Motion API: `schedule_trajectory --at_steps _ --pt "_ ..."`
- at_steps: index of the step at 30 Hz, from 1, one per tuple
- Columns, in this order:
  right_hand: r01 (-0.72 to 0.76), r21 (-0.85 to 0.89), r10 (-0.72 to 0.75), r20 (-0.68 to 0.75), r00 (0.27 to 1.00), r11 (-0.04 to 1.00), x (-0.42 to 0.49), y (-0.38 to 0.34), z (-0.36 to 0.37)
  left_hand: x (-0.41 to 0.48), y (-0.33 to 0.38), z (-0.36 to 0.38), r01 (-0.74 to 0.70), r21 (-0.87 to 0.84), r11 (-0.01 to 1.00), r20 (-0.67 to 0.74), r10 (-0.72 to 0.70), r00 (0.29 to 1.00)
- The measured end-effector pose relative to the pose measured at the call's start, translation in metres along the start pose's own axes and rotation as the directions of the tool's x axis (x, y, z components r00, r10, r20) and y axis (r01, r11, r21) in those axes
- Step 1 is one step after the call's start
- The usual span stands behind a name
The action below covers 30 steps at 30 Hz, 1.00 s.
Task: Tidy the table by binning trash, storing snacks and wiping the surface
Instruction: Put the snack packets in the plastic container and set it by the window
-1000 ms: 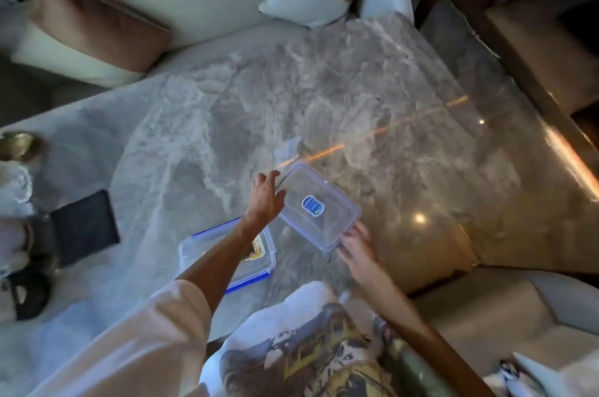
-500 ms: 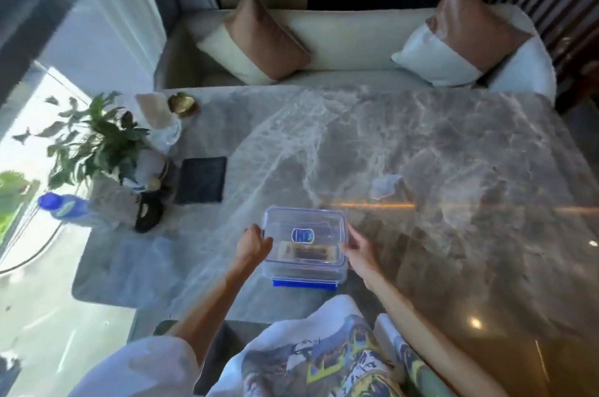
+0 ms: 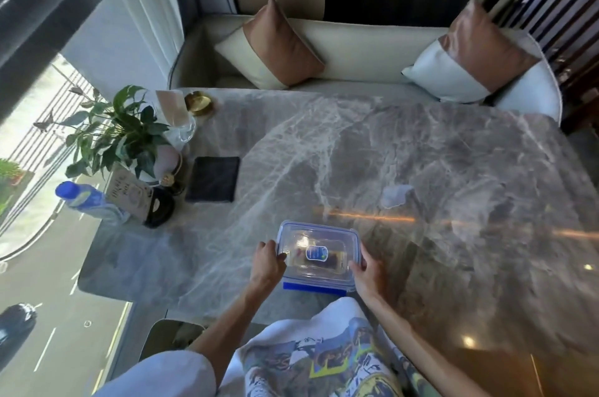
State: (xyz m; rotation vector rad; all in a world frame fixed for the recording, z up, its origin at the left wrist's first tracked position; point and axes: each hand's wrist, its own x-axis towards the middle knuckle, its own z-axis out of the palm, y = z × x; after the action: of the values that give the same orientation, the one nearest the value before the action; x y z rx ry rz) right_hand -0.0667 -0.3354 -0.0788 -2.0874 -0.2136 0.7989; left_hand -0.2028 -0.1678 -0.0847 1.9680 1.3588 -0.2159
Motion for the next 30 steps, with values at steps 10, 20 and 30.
schedule_trajectory --at_steps 10,20,30 --pt "-0.067 -0.06 0.067 -0.01 0.998 0.996 0.006 0.012 0.007 0.003 -0.007 -0.003 0.017 0.019 1.0 0.105 -0.019 0.994" --pt "-0.117 -0.044 0.118 0.012 0.993 0.992 0.012 0.003 0.01 0.006 -0.002 -0.003 -0.032 0.154 0.988 0.13 0.012 0.991" --pt "0.241 -0.685 -0.233 0.105 0.967 0.688 0.018 -0.01 0.026 0.008 0.004 0.003 -0.079 0.385 0.919 0.08 0.052 0.995"
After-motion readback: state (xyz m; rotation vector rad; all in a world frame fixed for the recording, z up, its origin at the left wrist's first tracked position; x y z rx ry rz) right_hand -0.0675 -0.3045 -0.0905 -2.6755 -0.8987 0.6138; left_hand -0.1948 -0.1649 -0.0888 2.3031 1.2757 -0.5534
